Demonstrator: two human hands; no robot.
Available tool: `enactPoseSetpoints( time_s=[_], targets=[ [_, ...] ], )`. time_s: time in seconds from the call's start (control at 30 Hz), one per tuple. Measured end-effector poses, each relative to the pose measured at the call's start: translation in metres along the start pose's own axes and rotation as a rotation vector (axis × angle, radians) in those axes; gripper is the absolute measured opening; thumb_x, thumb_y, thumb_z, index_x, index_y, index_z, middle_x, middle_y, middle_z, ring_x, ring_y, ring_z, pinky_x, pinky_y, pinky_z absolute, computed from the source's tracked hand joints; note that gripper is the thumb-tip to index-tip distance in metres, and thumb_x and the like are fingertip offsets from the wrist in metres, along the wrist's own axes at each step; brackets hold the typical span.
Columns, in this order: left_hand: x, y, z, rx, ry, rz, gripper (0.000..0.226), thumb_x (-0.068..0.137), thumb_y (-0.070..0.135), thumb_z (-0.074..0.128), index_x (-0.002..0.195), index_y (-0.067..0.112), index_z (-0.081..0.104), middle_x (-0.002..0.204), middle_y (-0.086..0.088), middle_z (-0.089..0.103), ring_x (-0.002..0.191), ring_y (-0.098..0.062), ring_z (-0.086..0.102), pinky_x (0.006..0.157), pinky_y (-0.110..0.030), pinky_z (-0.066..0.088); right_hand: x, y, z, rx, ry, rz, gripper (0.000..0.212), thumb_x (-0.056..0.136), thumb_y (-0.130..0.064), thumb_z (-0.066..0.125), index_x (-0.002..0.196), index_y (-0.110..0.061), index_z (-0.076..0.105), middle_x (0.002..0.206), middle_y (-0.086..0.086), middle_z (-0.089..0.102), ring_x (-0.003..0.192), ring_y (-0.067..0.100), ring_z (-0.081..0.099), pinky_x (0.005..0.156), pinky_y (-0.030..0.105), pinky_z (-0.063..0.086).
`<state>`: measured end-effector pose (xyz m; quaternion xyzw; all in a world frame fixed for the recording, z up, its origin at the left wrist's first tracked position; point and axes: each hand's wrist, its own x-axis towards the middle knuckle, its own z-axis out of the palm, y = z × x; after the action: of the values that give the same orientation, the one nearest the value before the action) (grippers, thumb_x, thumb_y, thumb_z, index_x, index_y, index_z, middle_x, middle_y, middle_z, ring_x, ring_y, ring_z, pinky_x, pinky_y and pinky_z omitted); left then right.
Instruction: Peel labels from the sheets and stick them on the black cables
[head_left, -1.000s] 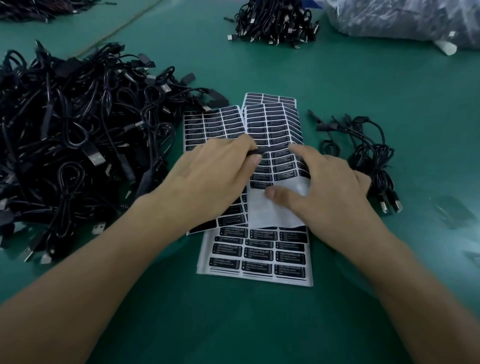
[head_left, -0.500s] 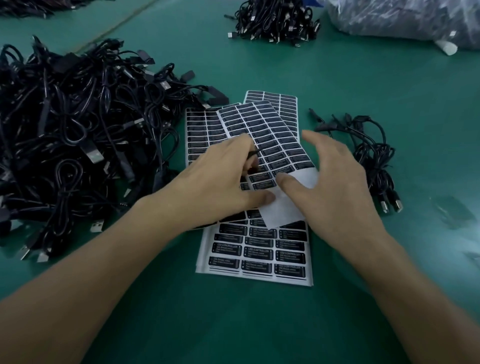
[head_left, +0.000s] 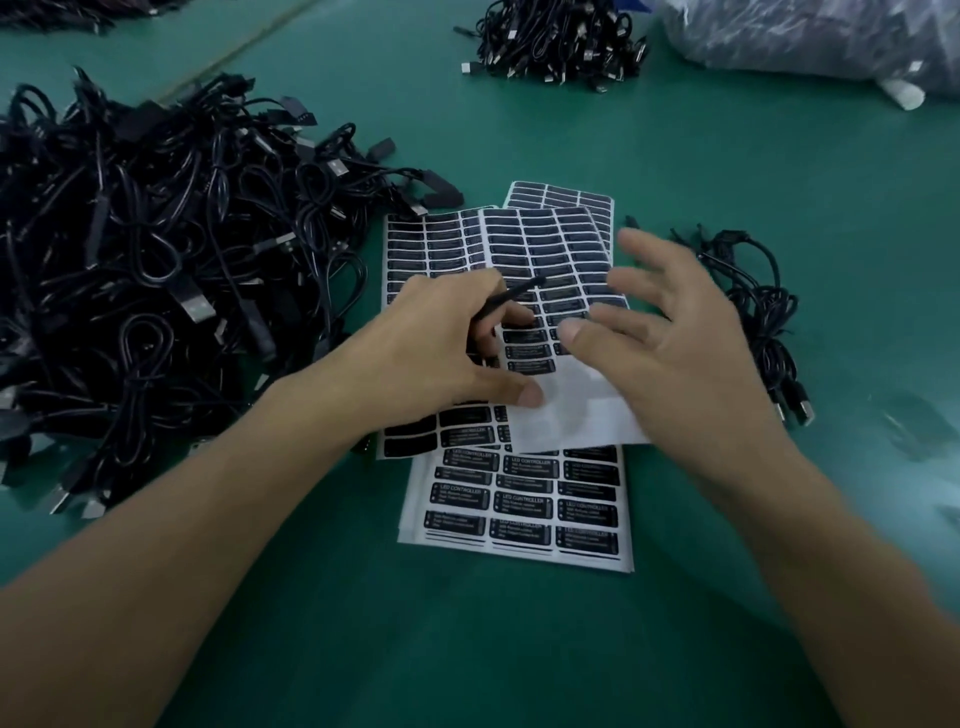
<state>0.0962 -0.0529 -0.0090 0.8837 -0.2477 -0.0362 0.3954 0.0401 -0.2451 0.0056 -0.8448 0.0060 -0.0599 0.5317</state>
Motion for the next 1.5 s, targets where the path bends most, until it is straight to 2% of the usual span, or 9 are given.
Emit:
enactPoseSetpoints(
  time_s=[0.23, 0.3, 0.57, 0.73, 0.83, 0.93, 1.1, 1.2, 1.5],
  targets=[
    [-0.001, 0.000, 0.002, -0.068, -0.006, 0.042, 0.059, 0.065, 0.035, 0.092, 0.071, 0.017, 0.036, 0.104, -0.001, 0.075, 0.079, 0.024, 0.058, 0.061, -0.005, 0.046, -0.003, 0.007, 0.003, -0.681, -0.115, 0.037, 0.079, 0.092, -0.065, 0.046, 0.155, -0.026, 0.020, 0.147, 0.003, 0.045, 0.148, 0.021, 0.014, 0.115, 0.050, 0.013],
    [0.000, 0.000, 0.003, -0.069, 0.007, 0.038, 0.058, 0.067, 0.035, 0.091, 0.069, 0.018, 0.035, 0.104, 0.002, 0.075, 0.077, 0.022, 0.059, 0.061, -0.007, 0.048, -0.002, 0.005, 0.003, -0.639, -0.133, -0.008, 0.072, 0.094, -0.060, 0.049, 0.154, -0.029, 0.024, 0.131, -0.002, 0.052, 0.143, 0.024, 0.026, 0.114, 0.049, 0.019],
    [-0.001, 0.006, 0.002, -0.077, 0.008, -0.001, 0.038, 0.063, 0.048, 0.089, 0.065, 0.043, 0.052, 0.103, 0.019, 0.072, 0.061, 0.000, 0.063, 0.055, -0.015, 0.049, -0.003, -0.001, 0.006, -0.087, -0.084, -0.094, 0.079, 0.086, -0.028, 0.076, 0.149, -0.045, 0.033, 0.152, -0.025, 0.036, 0.141, 0.008, 0.039, 0.117, 0.045, 0.033],
    [-0.001, 0.005, 0.000, -0.033, 0.004, 0.002, 0.047, 0.066, 0.042, 0.090, 0.077, 0.015, 0.053, 0.091, 0.031, 0.068, 0.065, 0.002, 0.062, 0.055, -0.013, 0.046, 0.007, 0.004, -0.002, 0.366, 0.012, 0.157, 0.091, 0.071, -0.009, 0.086, 0.142, -0.040, 0.037, 0.122, 0.000, 0.068, 0.100, 0.015, 0.072, 0.084, 0.038, 0.060],
    [-0.002, 0.008, -0.001, 0.018, 0.016, 0.046, 0.054, 0.066, 0.045, 0.088, 0.093, 0.005, 0.062, 0.076, 0.035, 0.057, 0.075, -0.003, 0.061, 0.061, -0.019, 0.048, 0.010, 0.012, -0.008, 0.279, 0.017, 0.185, 0.086, 0.077, -0.003, 0.081, 0.145, -0.032, 0.036, 0.096, 0.001, 0.076, 0.081, 0.015, 0.075, 0.067, 0.029, 0.061],
    [-0.003, 0.012, 0.000, 0.039, 0.040, 0.088, 0.050, 0.066, 0.042, 0.088, 0.076, 0.007, 0.054, 0.080, 0.021, 0.058, 0.075, -0.006, 0.060, 0.062, -0.021, 0.049, 0.012, 0.013, -0.010, 0.282, 0.063, 0.150, 0.076, 0.079, -0.004, 0.080, 0.137, -0.034, 0.042, 0.089, 0.000, 0.077, 0.075, 0.015, 0.075, 0.059, 0.025, 0.058],
    [-0.007, 0.017, 0.001, 0.026, 0.072, 0.063, 0.032, 0.068, 0.048, 0.085, 0.067, 0.034, 0.056, 0.076, 0.012, 0.069, 0.067, -0.003, 0.061, 0.059, -0.033, 0.049, 0.012, 0.013, -0.006, 0.195, -0.071, 0.184, 0.088, 0.064, -0.027, 0.082, 0.141, -0.039, 0.043, 0.125, -0.009, 0.065, 0.105, 0.017, 0.068, 0.082, 0.040, 0.057],
    [-0.007, 0.018, 0.002, 0.024, 0.084, 0.064, 0.031, 0.072, 0.041, 0.086, 0.066, 0.035, 0.056, 0.077, 0.011, 0.071, 0.067, -0.004, 0.065, 0.062, -0.036, 0.056, 0.013, 0.013, -0.005, 0.231, -0.073, 0.147, 0.072, 0.078, -0.007, 0.076, 0.136, -0.037, 0.049, 0.114, -0.014, 0.071, 0.097, 0.009, 0.071, 0.083, 0.037, 0.060],
    [-0.009, 0.020, 0.012, -0.024, 0.225, 0.117, 0.050, 0.078, 0.014, 0.084, 0.060, 0.026, 0.038, 0.076, 0.012, 0.073, 0.069, 0.004, 0.068, 0.059, -0.009, 0.048, 0.011, 0.010, 0.001, 0.336, -0.012, 0.169, 0.048, 0.086, 0.003, 0.067, 0.124, -0.025, 0.058, 0.101, -0.005, 0.075, 0.089, 0.015, 0.074, 0.078, 0.041, 0.063]
  ],
)
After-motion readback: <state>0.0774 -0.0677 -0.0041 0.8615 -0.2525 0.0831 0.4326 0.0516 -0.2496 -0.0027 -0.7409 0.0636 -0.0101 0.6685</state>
